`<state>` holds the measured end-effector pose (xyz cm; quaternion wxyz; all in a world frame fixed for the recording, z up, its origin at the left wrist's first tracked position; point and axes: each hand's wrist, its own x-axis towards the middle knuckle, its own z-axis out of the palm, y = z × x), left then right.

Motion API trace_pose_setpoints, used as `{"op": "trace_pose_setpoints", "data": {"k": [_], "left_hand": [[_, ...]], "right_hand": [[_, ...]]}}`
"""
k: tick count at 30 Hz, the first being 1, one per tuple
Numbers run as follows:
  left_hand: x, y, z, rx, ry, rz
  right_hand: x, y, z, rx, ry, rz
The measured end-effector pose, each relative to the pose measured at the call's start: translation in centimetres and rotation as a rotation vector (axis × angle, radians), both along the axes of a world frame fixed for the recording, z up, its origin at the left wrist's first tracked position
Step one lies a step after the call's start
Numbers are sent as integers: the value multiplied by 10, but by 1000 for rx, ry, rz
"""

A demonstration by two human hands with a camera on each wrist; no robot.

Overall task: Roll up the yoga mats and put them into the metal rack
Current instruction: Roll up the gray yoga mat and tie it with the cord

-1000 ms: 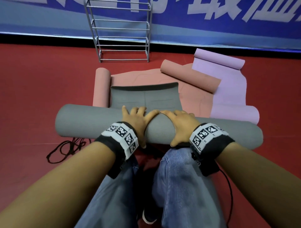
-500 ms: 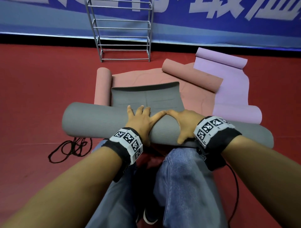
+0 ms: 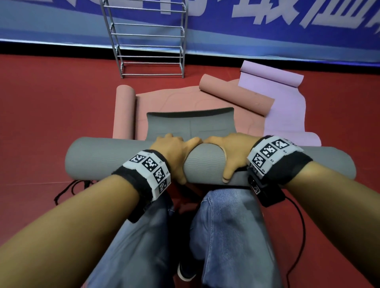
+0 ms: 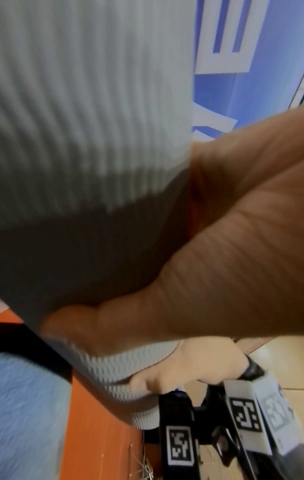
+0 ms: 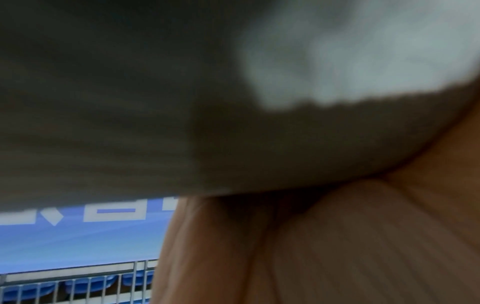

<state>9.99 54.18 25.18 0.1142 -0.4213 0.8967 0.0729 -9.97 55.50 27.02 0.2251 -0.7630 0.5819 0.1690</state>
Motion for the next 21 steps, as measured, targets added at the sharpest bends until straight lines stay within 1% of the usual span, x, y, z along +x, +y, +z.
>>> {"op": "trace_pose_setpoints", "data": {"k": [3, 4, 5, 7, 10, 12, 14, 17, 19, 21], "left_hand": [[-3, -13, 2, 106, -38, 22], [-6, -19, 2, 163, -48, 38], [-8, -24, 2, 232, -53, 58], [-11, -35, 0, 362, -41, 93], [-8, -44, -7, 464, 32, 138], [-9, -40, -8, 417, -1, 113], [-10, -30, -12, 260, -70, 77], [-4, -7, -22, 58, -60, 81], [0, 3, -29, -8, -32, 98], [-1, 2, -30, -23, -30, 109]], "right_hand": [[2, -3, -4, 37, -71, -33], [3, 0, -6, 30, -59, -25], [4, 5, -10, -3, -14, -13], [8, 20, -22, -136, 66, 7], [14, 34, -40, -277, 86, -58], [13, 34, -46, -297, 76, -77], [11, 31, -46, -301, 63, -64], [9, 22, -44, -286, 15, -67], [10, 17, -41, -262, -6, -73], [12, 16, -38, -248, -8, -78]]}}
